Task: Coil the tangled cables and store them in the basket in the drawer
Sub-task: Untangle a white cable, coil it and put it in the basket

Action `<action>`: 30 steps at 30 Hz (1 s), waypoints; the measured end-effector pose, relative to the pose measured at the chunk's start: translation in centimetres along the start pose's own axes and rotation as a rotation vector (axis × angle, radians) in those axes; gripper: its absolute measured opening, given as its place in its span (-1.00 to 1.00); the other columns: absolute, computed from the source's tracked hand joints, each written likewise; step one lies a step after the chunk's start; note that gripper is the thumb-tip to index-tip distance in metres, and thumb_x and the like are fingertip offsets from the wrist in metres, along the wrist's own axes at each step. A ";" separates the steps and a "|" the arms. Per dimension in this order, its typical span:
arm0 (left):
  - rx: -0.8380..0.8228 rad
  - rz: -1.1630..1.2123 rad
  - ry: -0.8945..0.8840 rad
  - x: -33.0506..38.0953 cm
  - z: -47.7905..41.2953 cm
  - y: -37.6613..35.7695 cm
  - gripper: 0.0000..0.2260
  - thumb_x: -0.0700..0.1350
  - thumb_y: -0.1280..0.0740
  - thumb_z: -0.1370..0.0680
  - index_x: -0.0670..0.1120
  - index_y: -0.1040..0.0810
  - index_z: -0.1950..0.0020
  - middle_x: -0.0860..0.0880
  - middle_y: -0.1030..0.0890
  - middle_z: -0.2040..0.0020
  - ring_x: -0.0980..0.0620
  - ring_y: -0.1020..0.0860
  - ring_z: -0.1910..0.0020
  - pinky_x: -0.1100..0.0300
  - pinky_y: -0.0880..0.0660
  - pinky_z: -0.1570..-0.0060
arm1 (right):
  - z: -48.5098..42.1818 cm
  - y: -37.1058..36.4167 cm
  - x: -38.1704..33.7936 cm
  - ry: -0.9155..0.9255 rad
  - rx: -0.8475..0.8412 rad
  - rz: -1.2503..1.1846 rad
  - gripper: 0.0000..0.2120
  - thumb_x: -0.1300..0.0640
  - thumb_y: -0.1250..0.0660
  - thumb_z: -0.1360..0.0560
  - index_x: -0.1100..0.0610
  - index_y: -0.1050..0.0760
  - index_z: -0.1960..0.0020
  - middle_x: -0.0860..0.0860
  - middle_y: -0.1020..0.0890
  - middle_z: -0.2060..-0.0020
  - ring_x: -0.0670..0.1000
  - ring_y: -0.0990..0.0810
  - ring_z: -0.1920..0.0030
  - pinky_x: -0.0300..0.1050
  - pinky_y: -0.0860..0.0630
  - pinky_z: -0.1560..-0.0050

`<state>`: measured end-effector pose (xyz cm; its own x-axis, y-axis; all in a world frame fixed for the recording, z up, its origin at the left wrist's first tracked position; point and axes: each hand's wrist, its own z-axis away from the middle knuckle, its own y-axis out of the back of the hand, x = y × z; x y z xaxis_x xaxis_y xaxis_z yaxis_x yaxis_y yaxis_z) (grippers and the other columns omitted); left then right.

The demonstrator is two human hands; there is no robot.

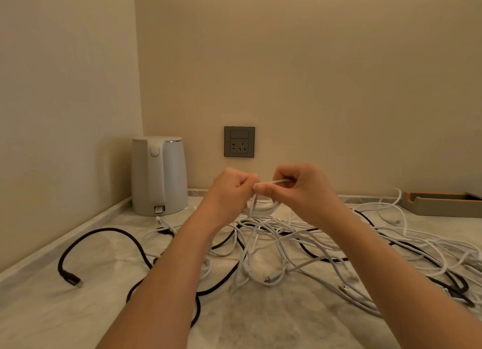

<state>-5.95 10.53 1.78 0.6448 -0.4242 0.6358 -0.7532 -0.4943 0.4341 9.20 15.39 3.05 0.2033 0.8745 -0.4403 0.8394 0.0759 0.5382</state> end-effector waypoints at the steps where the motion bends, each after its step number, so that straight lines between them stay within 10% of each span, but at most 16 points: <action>1: -0.049 0.029 -0.003 0.2 0.0 -0.1 -0.61 -0.15 -0.23 -0.58 -0.15 -0.34 0.46 0.05 -0.25 0.56 0.18 -0.18 0.59 0.27 -0.16 0.52 | -0.1 0.1 0.1 -0.039 -0.039 -0.084 -0.50 -0.25 -0.37 -0.24 0.23 -0.46 0.38 -0.11 -0.34 0.56 -0.14 -0.22 0.50 -0.28 -0.17 0.46; 9: -0.080 0.353 0.117 1.5 0.5 -0.9 -0.55 -0.06 -0.08 -0.66 -0.22 -0.46 0.36 0.01 -0.39 0.56 0.15 -0.31 0.64 0.37 -0.24 0.60 | 0.3 -1.0 1.2 -0.220 -0.122 -0.534 -0.60 -0.17 -0.22 -0.47 0.12 -0.58 0.27 0.01 -0.48 0.44 0.03 -0.36 0.37 -0.09 -0.33 0.26; 17: 0.390 0.508 0.362 0.3 0.2 0.2 -0.59 -0.02 -0.10 -0.64 -0.14 -0.48 0.33 0.07 -0.41 0.57 0.16 -0.34 0.64 0.33 -0.25 0.57 | 0.8 -3.5 -0.8 -0.088 -0.303 0.089 -0.68 0.05 -0.08 -0.63 0.12 -0.44 0.21 -0.08 -0.42 0.44 -0.10 -0.34 0.42 -0.14 -0.31 0.32; 25: 0.656 0.065 0.381 -1.3 0.3 1.0 -0.58 -0.12 -0.10 -0.63 -0.17 -0.38 0.42 -0.06 -0.35 0.49 0.02 -0.30 0.49 0.19 -0.21 0.47 | 1.4 -3.8 -3.1 0.303 -0.273 0.607 -0.71 -0.04 -0.06 -0.63 0.03 -0.30 0.23 -0.05 -0.44 0.35 0.10 -0.43 0.33 -0.08 -0.30 0.38; 30: 0.395 -0.262 0.178 -0.4 0.7 0.3 -0.52 -0.11 -0.06 -0.66 -0.08 -0.30 0.48 -0.01 -0.31 0.53 0.07 -0.27 0.53 0.17 -0.19 0.49 | 0.8 -2.5 -1.9 0.382 0.031 0.630 -0.62 -0.17 -0.17 -0.50 0.04 -0.46 0.35 -0.13 -0.46 0.50 -0.06 -0.39 0.55 -0.27 -0.22 0.57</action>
<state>-6.38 10.04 1.18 0.7472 -0.1284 0.6520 -0.4404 -0.8305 0.3411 7.09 13.14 1.94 0.4669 0.8540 0.2296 0.6364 -0.5048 0.5832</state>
